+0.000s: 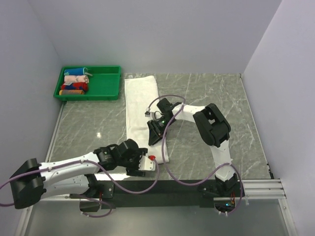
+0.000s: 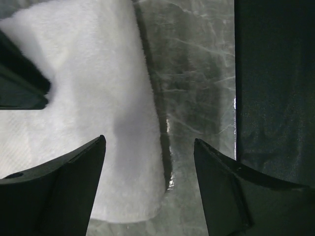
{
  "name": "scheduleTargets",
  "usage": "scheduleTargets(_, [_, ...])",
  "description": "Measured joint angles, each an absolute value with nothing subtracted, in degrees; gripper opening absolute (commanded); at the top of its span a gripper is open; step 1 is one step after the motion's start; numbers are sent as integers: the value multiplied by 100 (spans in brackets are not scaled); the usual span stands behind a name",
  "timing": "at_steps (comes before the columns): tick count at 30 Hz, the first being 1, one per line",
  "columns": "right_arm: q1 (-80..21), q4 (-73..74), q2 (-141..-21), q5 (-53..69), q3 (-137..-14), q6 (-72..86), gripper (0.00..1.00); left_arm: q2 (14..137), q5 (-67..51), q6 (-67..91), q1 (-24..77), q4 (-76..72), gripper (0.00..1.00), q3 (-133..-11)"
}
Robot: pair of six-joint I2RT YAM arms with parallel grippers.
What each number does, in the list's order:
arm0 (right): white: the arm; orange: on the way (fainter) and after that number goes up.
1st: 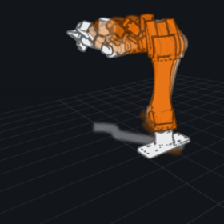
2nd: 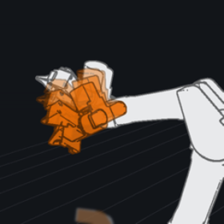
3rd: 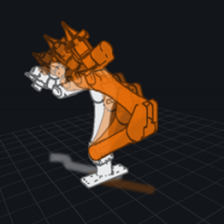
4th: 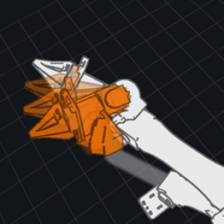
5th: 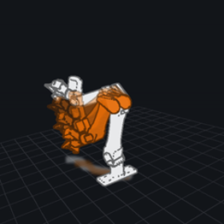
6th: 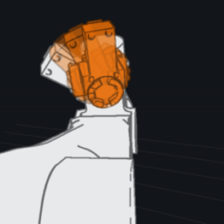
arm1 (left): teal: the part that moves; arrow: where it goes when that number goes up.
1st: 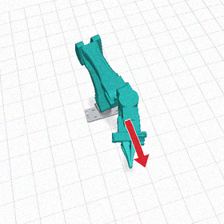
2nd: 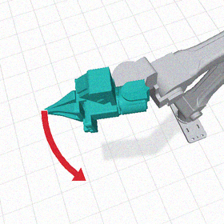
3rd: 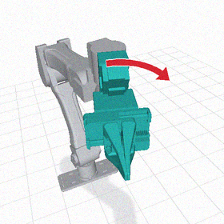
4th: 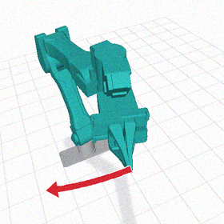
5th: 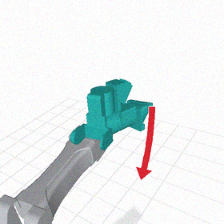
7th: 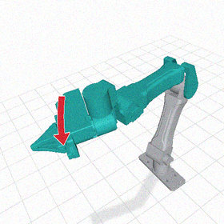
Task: Roll the towels
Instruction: Roll the towel
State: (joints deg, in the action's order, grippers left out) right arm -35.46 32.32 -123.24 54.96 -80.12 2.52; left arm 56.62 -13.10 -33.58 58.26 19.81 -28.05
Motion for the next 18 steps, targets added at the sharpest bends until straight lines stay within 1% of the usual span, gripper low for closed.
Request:
scheduleTargets(3, [-3548,3199,-12324,5498,-8003,294,40,6062,-1186,-3468,5924,1730,65,-2687])
scheduleTargets(4, [-3548,3166,-12324,5498,-7983,309,40,6230,-1122,-3500,5935,1673,57,-2661])
scheduleTargets(7, [-3546,3046,-12324,5561,-7911,362,39,6565,-985,-3640,5935,1581,44,-2665])
scheduleTargets(8, [-3546,3030,-12324,5570,-7905,364,39,6617,-934,-3684,5942,1535,34,-2668])
scheduleTargets(9, [-3548,3022,-12324,5570,-7900,357,39,6648,-902,-3693,5942,1507,28,-2674])
scheduleTargets(10, [-3548,3013,-12320,5568,-7887,355,38,6683,-856,-3739,5942,1476,17,-2674])
scheduleTargets(12, [-3551,2952,-12278,5570,-7808,333,36,6729,-827,-3743,5942,1470,4,-2707])
scheduleTargets(13, [-3557,2875,-12223,5553,-7721,320,36,6744,-834,-3726,5944,1522,1,-2749])
scheduleTargets(18, [-3693,2709,-11725,5330,-7144,248,36,6759,-1288,-3673,5944,2126,1,-3030])
